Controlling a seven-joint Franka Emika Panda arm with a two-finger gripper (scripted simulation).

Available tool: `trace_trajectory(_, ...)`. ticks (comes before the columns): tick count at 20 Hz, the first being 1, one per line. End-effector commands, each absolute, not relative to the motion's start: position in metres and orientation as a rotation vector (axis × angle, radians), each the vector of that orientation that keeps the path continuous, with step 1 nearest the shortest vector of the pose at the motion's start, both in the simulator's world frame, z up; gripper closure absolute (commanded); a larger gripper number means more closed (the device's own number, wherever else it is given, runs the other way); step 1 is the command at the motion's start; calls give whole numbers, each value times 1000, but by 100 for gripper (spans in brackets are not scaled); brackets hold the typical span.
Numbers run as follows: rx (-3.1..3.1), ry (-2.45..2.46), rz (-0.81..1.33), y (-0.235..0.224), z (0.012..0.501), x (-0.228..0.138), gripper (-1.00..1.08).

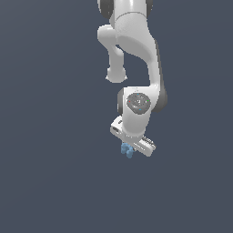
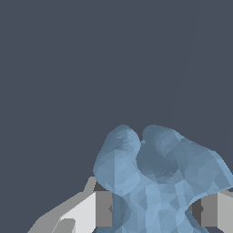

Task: Pick up the object and move it to a goal position.

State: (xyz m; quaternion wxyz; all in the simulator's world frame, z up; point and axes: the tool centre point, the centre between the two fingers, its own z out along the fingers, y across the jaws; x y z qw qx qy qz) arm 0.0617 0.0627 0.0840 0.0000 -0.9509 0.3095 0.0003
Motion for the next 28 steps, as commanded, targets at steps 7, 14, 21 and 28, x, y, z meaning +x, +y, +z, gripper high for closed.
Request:
trace_trajectory(7,-2987,975,0,-33,93,51,108)
trace_trajectory(14,-2987,975,0,-120,101,42,108)
trace_trajectory(21,-2987,975,0,-183,106,38,108)
trace_trajectory(28,-2987,975,0,-205,108,37,108)
